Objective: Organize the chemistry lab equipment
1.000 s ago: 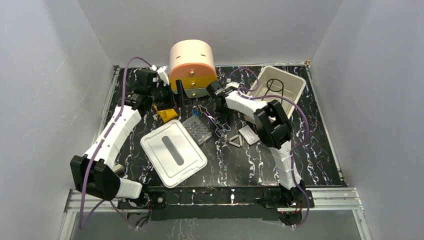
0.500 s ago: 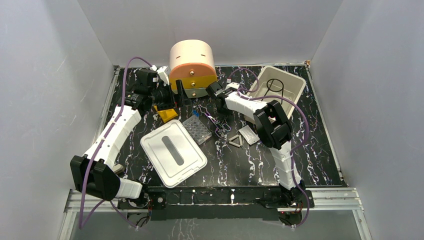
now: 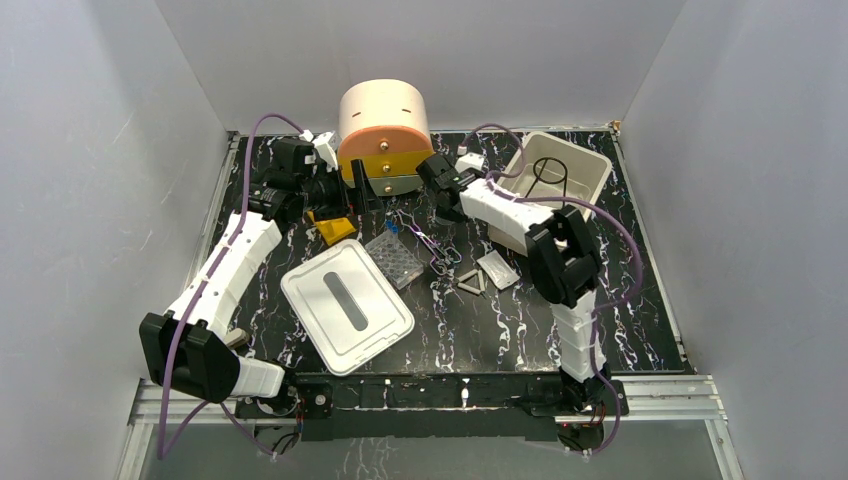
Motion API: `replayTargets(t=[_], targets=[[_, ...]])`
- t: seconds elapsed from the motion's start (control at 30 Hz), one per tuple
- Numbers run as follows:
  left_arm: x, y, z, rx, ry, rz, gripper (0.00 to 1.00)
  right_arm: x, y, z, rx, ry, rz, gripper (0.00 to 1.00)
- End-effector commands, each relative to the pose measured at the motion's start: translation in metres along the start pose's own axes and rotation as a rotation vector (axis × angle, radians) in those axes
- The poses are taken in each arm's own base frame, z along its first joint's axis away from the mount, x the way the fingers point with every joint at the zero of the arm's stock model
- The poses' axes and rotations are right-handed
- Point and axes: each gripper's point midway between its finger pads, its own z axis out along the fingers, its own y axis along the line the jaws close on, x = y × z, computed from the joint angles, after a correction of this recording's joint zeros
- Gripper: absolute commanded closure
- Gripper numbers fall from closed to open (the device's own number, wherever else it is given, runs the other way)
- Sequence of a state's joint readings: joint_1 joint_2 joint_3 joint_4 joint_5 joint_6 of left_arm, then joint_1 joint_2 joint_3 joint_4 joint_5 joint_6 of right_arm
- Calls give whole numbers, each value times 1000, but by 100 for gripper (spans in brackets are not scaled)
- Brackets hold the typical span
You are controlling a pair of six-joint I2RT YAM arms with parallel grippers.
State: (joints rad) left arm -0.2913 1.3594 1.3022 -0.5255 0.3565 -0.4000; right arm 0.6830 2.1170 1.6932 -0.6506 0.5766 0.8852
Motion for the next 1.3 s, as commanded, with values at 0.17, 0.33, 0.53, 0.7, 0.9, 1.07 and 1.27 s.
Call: replayTargets(t=[0.17, 0.33, 0.53, 0.7, 0.9, 1.07, 1.27], targets=[[2, -10, -16, 31, -17, 24, 2, -79, 8, -93, -206, -198, 20, 100], [0, -14, -18, 42, -25, 26, 2, -124, -2, -147, -258, -329, -2, 100], [-1, -15, -21, 44, -33, 29, 2, -158, -58, -176, -148, -437, 1, 100], [1, -14, -19, 45, -24, 27, 2, -175, -129, -178, -55, -448, 94, 100], [1, -14, -15, 53, -17, 23, 2, -170, -203, -165, 41, -398, 185, 100], [0, -15, -14, 57, -14, 24, 2, -126, -241, -113, 121, -239, 205, 100], [-3, -20, -17, 69, -21, 19, 2, -101, -241, -69, 125, -144, 178, 100]])
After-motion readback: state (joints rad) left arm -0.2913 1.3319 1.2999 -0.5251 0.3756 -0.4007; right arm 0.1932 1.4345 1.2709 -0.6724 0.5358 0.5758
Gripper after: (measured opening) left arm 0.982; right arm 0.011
